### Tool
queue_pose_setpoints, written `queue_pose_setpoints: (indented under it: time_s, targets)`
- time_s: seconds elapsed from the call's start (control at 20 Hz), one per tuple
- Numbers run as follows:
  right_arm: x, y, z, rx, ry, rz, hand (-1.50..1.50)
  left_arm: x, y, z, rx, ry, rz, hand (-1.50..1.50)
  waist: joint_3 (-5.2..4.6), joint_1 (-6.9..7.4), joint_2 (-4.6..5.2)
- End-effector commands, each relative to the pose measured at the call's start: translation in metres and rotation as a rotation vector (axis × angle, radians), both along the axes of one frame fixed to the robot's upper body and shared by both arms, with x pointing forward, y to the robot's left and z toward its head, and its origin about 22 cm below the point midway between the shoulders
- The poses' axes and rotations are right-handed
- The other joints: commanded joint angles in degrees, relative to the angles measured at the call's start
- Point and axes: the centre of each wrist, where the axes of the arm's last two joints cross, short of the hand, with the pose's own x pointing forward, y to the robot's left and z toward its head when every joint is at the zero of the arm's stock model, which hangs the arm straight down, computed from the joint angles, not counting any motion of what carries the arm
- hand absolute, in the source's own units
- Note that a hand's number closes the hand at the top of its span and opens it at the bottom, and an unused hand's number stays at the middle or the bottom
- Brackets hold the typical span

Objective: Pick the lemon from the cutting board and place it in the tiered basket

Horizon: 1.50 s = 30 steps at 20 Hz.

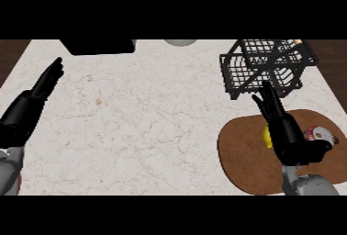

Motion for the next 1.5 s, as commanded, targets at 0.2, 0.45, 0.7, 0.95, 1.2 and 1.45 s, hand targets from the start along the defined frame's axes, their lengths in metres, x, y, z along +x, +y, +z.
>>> queue_pose_setpoints:
  time_s: [0.2,0.45,0.7,0.95,1.2,1.45]
  targets:
    - [-0.023,-0.056,0.003,0.211,-0.139,-0.663,1.50,-0.010,0.018,-0.027,-0.060,0.082,0.268,0.00,-0.97,-0.66,1.04]
    - [-0.083,-0.100,-0.068,0.167,0.204,-1.317,-1.50,-0.026,0.027,-0.054,-0.111,0.184,0.354,0.00,-1.25,-3.30,1.85]
    - [-0.117,-0.065,-0.039,0.144,0.119,-1.479,-1.50,-0.021,0.014,-0.055,-0.130,0.186,0.318,0.00,-1.35,0.21,1.34]
    - [-0.164,-0.066,-0.025,-0.023,0.329,-1.249,-1.50,-0.015,0.004,-0.052,-0.129,0.176,0.292,0.00,-1.48,2.35,1.93]
    - [-0.185,-0.070,-0.003,-0.157,0.518,-1.061,-1.50,-0.017,0.002,-0.053,-0.096,0.167,0.262,0.00,-1.69,4.40,2.59]
    - [-0.171,-0.089,0.051,-0.210,0.629,-1.027,-1.50,-0.007,-0.023,-0.056,-0.133,0.163,0.241,0.00,-1.61,4.70,2.84]
